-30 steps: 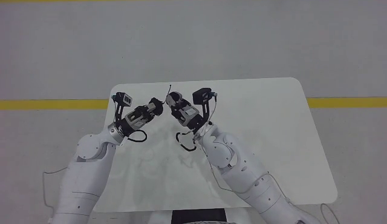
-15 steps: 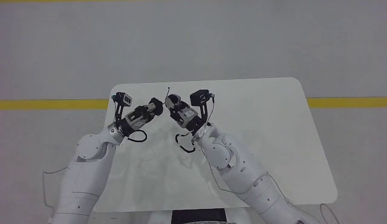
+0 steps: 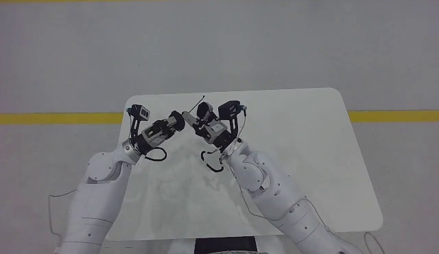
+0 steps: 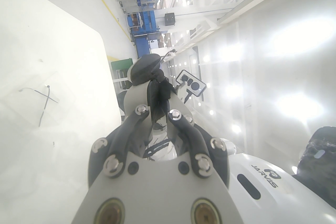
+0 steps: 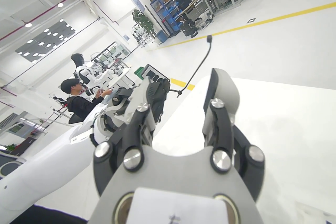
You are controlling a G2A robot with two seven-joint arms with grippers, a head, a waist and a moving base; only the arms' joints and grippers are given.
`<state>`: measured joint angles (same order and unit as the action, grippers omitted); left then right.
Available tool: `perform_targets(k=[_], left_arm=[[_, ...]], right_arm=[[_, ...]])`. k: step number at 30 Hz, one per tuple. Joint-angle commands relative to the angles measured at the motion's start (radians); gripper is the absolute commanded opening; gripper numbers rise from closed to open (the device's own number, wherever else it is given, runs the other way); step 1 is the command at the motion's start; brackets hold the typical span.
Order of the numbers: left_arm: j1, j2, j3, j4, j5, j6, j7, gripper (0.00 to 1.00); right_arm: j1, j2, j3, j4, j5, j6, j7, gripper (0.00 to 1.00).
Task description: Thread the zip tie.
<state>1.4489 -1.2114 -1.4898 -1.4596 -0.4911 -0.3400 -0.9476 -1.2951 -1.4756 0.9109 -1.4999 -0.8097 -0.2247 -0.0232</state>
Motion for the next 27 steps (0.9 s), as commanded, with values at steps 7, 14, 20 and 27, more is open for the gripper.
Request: perform_targets(k=[7, 14, 20, 27], left_arm=[[0.0, 0.0, 0.0, 0.0, 0.0, 0.0, 0.0, 0.0], [0.0, -0.001, 0.014, -0.035, -0.183, 0.147, 0.005, 0.0], [-0.005, 0.005, 0.005, -0.029, -0.34, 0.306, -0.068, 0.0], [-0.015, 0.016, -0.008, -0.017, -0.36, 0.38, -0.115, 0.0]], right_arm=[[-0.056, 0.02, 0.063, -0.06, -0.058, -0.016, -0.029, 1.0], [-0.103, 0.031, 0.119, -0.079, -0.144, 0.051, -0.138, 1.0], [-0.108, 0.033, 0.127, -0.069, -0.217, 0.086, -0.185, 1.0], [-0.105, 0.033, 0.124, -0.058, -0.276, 0.118, -0.223, 1.0]])
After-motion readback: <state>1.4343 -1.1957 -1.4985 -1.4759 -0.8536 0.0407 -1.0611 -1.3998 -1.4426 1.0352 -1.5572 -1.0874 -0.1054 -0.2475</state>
